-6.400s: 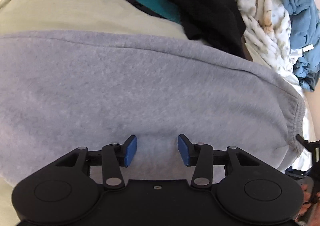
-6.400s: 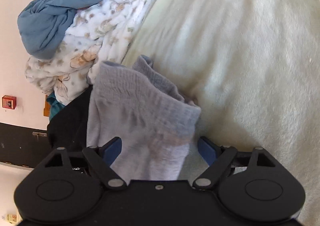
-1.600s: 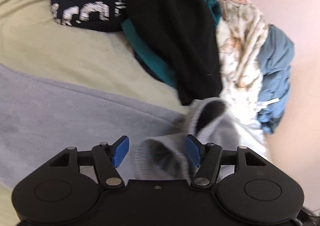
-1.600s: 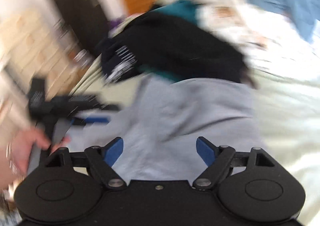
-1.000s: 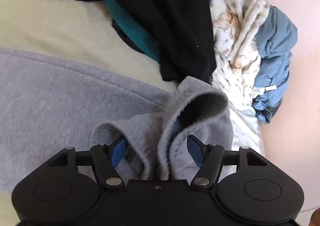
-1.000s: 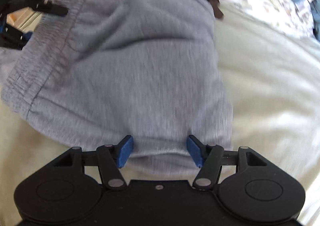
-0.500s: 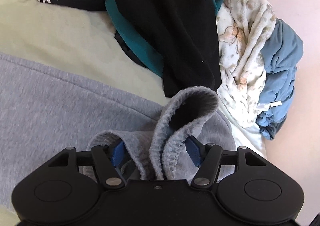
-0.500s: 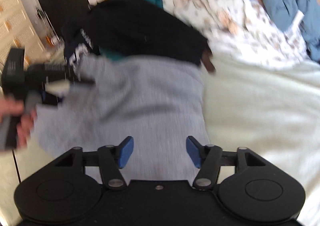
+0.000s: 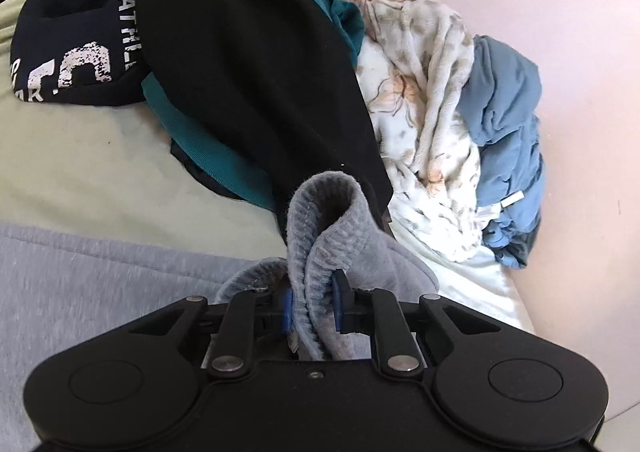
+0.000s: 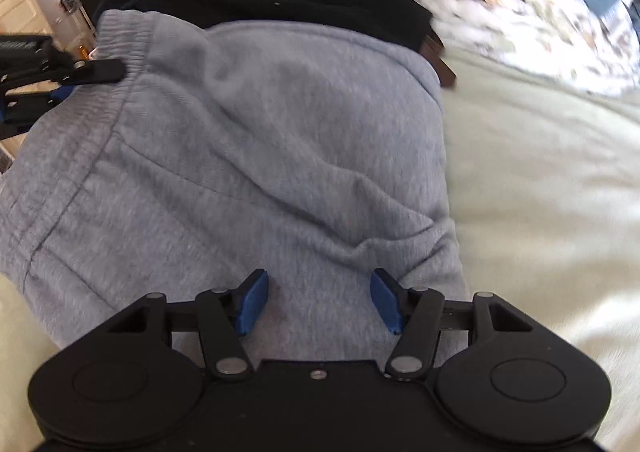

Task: Fold clothes

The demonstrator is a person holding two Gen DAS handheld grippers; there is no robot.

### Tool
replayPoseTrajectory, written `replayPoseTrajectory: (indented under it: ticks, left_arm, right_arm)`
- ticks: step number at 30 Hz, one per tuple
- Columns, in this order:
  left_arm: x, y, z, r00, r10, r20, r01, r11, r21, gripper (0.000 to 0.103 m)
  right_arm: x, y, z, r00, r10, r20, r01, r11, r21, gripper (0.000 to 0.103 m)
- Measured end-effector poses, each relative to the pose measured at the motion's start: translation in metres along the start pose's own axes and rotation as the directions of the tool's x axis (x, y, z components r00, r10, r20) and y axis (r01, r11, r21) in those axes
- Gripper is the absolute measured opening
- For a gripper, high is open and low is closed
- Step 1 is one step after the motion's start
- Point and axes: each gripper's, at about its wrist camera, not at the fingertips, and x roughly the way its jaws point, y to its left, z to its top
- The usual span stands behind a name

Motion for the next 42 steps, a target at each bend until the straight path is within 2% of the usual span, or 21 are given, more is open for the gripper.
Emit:
replayPoseTrajectory:
  ticks: [2,3,4,7,9,13,15,17,19,20,21,23,24,25,26,28,30,36,38,40,42]
  left_arm:
    - [0.009,0.020,-0.007,0.999,0.041,-0.024,-0.042,0.998,-0.038,0.025]
    - [0.014,0.033,-0.012,0.999,0.046,-0.026,-0.047,0.998,-0.044,0.031]
    - [0.015,0.036,-0.013,0.998,0.052,-0.024,-0.053,0.998,-0.033,0.036]
    - [0.021,0.039,-0.011,0.997,0.065,-0.035,-0.064,0.997,0.045,0.039]
    - [0.020,0.033,-0.004,0.996,0.063,-0.060,-0.059,0.996,0.060,0.040]
    - [0.004,0.020,0.009,0.991,0.100,-0.084,-0.092,0.992,0.088,0.054]
    - [-0.017,0.012,0.014,0.993,0.105,-0.047,-0.101,0.992,0.076,0.055]
    - [-0.038,0.003,0.018,0.994,0.110,-0.009,-0.109,0.992,0.064,0.056]
    - [-0.046,-0.014,0.014,0.999,0.041,-0.031,-0.039,0.998,0.042,0.057]
    - [-0.045,-0.016,0.012,0.999,0.032,-0.043,-0.030,0.999,0.043,0.056]
    - [-0.040,-0.028,0.004,0.997,0.013,-0.078,-0.008,0.998,0.062,0.055]
    - [-0.031,-0.042,-0.008,0.995,0.015,-0.101,-0.002,0.992,0.130,0.051]
    - [-0.024,-0.047,-0.015,0.992,0.033,-0.123,-0.012,0.986,0.164,0.034]
    - [-0.017,-0.051,-0.023,0.988,0.051,-0.144,-0.022,0.980,0.199,0.010]
    - [-0.006,-0.051,-0.030,0.981,0.067,-0.185,-0.027,0.977,0.210,0.007]
    - [0.006,-0.048,-0.043,0.968,0.147,-0.204,-0.090,0.961,0.263,0.006]
    - [0.010,-0.039,-0.050,0.957,0.188,-0.220,-0.120,0.949,0.291,0.004]
    - [0.021,-0.033,-0.056,0.945,0.235,-0.226,-0.137,0.915,0.378,0.004]
    - [0.020,-0.034,-0.053,0.943,0.239,-0.231,-0.151,0.927,0.343,0.004]
    - [0.009,-0.040,-0.049,0.948,0.232,-0.218,-0.154,0.934,0.322,0.004]
    - [-0.011,-0.057,-0.046,0.968,0.168,-0.184,-0.104,0.943,0.316,0.008]
  right_arm:
    - [0.003,0.003,-0.002,1.000,-0.011,-0.009,0.011,0.999,-0.038,0.058]
    - [0.004,0.003,-0.004,1.000,-0.011,-0.009,0.011,0.999,-0.051,0.058]
    - [0.004,0.002,-0.007,1.000,-0.008,-0.007,0.007,0.998,-0.060,0.058]
    - [0.002,0.001,-0.013,1.000,-0.012,-0.003,0.011,0.998,-0.069,0.058]
    - [0.000,0.004,-0.011,1.000,-0.022,0.001,0.022,0.997,-0.077,0.058]
    - [-0.020,0.006,0.004,1.000,-0.011,0.017,0.012,0.997,-0.072,0.063]
    - [-0.038,0.003,0.012,0.998,0.000,0.067,0.005,0.997,-0.076,0.072]
    - [-0.053,-0.005,0.024,0.992,0.003,0.125,0.008,0.996,-0.084,0.073]
    - [-0.057,-0.014,0.032,0.990,-0.005,0.139,0.016,0.996,-0.082,0.073]
    - [-0.054,-0.018,0.034,0.991,-0.005,0.131,0.016,0.997,-0.077,0.072]
    - [-0.050,-0.022,0.035,0.993,-0.005,0.118,0.014,0.997,-0.074,0.067]
    - [-0.037,-0.022,0.031,0.998,-0.003,0.062,0.008,0.997,-0.078,0.056]
    - [-0.031,-0.023,0.028,0.999,-0.001,0.034,0.004,0.997,-0.081,0.054]
    - [-0.025,-0.023,0.025,1.000,-0.004,0.011,0.005,0.997,-0.082,0.054]
    - [-0.023,-0.023,0.020,1.000,-0.018,0.006,0.018,0.997,-0.080,0.053]
    - [-0.017,-0.024,0.010,0.999,-0.046,-0.005,0.045,0.996,-0.078,0.050]
    - [-0.016,-0.025,0.002,0.999,-0.054,-0.004,0.054,0.996,-0.072,0.048]
    - [-0.026,-0.035,-0.019,0.999,-0.036,0.022,0.037,0.998,-0.051,0.047]
    - [-0.035,-0.038,-0.026,0.998,-0.053,0.040,0.054,0.998,-0.023,0.047]
    - [-0.047,-0.043,-0.026,0.998,-0.046,0.043,0.044,0.998,0.035,0.047]
    - [-0.054,-0.045,-0.026,0.999,-0.039,0.037,0.037,0.998,0.049,0.047]
